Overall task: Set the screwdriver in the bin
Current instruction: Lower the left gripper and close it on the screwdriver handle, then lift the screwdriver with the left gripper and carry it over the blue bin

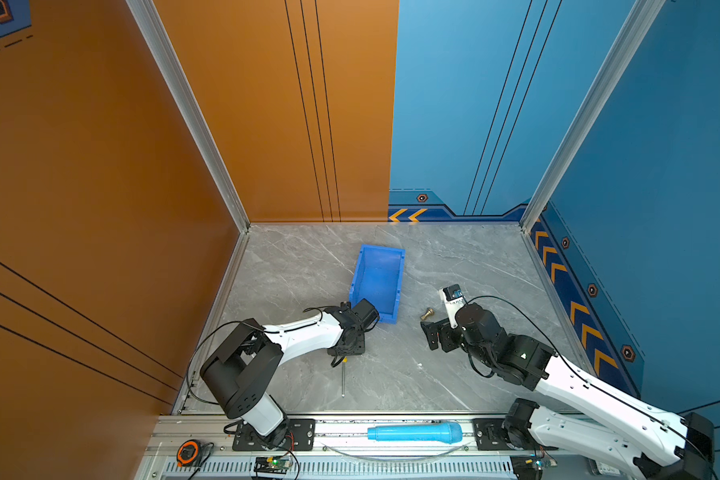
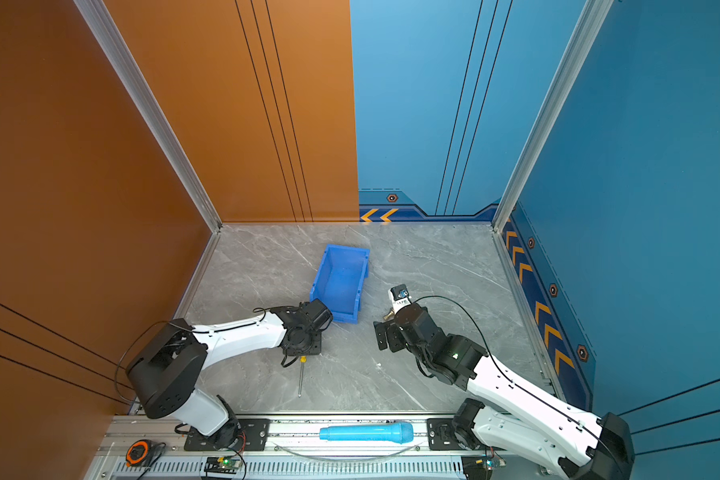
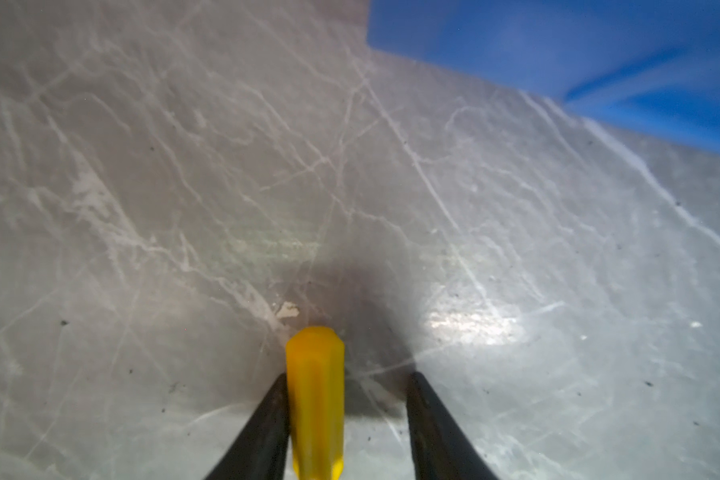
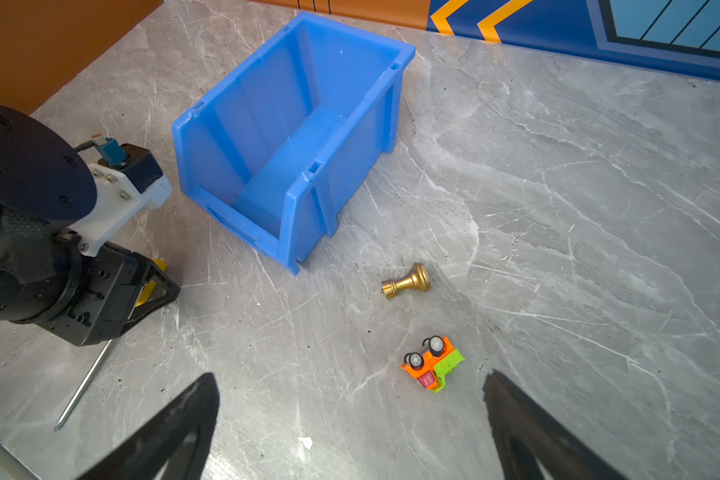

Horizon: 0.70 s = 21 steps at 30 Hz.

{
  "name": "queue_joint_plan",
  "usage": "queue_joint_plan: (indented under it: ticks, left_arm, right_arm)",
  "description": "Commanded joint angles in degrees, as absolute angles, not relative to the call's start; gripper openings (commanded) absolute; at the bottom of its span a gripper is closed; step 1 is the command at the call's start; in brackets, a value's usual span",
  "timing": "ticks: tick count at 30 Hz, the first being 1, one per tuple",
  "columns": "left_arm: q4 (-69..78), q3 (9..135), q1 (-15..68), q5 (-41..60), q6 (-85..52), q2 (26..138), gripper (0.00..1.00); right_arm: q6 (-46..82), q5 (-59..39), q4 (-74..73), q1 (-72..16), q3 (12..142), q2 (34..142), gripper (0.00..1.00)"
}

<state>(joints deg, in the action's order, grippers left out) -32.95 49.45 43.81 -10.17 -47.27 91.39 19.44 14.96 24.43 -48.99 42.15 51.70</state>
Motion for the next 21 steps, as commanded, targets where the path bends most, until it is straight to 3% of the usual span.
queue_joint_plan:
  ticks: [1, 12, 21]
  left_arm:
    - [-33.7, 48.2, 44.4, -11.9, -48.5, 94.0, 0.37]
    - [-34.5, 47.6, 45.7, -12.7, -49.0, 92.2, 0.05]
    - [-37.9, 52.1, 45.7, -14.5, -46.1, 88.3, 0.00]
  right_arm:
    - [18.7, 14.1, 23.1, -49.3, 41.9, 50.7, 1.00]
    - [17.8, 14.6, 21.9, -48.8, 42.7, 50.3, 1.00]
    - [16.9, 14.2, 20.6, -47.6, 44.2, 51.5, 1.00]
